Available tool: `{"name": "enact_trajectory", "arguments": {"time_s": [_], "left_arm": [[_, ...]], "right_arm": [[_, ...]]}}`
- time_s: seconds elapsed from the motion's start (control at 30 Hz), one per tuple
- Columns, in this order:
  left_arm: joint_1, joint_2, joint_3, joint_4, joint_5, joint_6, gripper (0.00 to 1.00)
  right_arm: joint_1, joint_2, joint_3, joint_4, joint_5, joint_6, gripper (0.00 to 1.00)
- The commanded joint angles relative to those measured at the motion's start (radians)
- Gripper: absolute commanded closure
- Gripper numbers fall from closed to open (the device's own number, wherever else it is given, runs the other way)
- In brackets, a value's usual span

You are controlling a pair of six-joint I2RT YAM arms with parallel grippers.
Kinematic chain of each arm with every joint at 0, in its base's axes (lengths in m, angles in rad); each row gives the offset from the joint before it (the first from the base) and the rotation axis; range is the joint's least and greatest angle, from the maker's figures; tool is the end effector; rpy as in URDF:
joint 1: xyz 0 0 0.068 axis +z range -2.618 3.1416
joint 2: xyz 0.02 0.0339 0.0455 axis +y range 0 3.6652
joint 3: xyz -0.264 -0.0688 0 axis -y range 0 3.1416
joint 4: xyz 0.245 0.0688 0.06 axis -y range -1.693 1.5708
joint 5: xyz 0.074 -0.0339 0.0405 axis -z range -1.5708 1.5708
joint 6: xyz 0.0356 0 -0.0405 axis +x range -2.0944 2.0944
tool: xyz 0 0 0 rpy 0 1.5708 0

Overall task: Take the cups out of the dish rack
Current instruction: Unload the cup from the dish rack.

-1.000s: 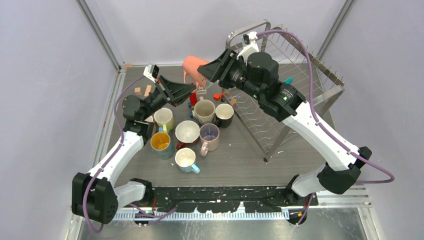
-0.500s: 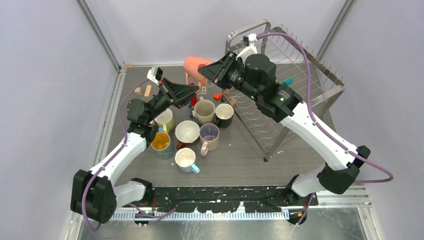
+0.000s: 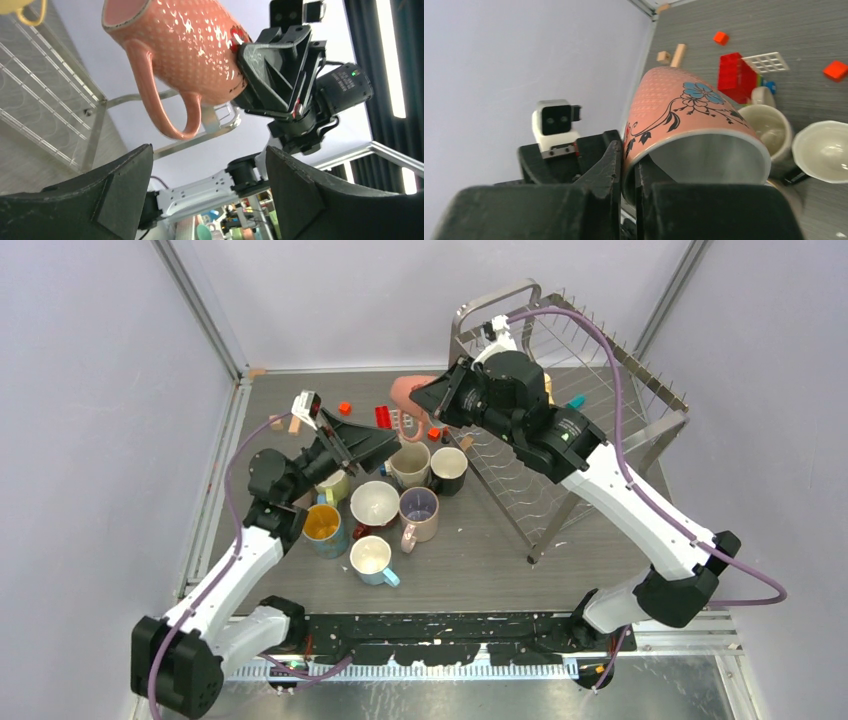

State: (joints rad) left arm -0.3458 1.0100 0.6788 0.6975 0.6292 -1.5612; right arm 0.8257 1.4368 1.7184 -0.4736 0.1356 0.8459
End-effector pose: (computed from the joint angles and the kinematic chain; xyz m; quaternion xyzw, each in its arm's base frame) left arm 0.2062 -0.0966 0.3509 -0.0982 0.5878 -0.7405 0.3106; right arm 0.2142 0.2251 0.4800 0.0509 0.7694 0.4357 0.4643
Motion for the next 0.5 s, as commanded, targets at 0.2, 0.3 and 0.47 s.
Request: {"name": "enact_trajectory", "arguments": {"time_s": [0.2, 0.3, 0.47], "left_arm": [[0.001, -0.171, 0.145, -0.797, -0.155, 0.534, 0.02], [0.002, -0.166, 0.177, -0.869, -0.183, 0.589, 0.00], [0.002, -0.149, 0.242, -0.995, -0.262, 0.683, 0.00]], "right_arm": [[-0.001, -0.038, 0.178, -0.230, 0.042, -0.155, 0.99], [0.025, -0.042, 0.196, -0.319, 0.062, -0.193, 0.99], [0.127, -0.039, 0.209, -0.449, 0.170, -0.243, 0.99]]}}
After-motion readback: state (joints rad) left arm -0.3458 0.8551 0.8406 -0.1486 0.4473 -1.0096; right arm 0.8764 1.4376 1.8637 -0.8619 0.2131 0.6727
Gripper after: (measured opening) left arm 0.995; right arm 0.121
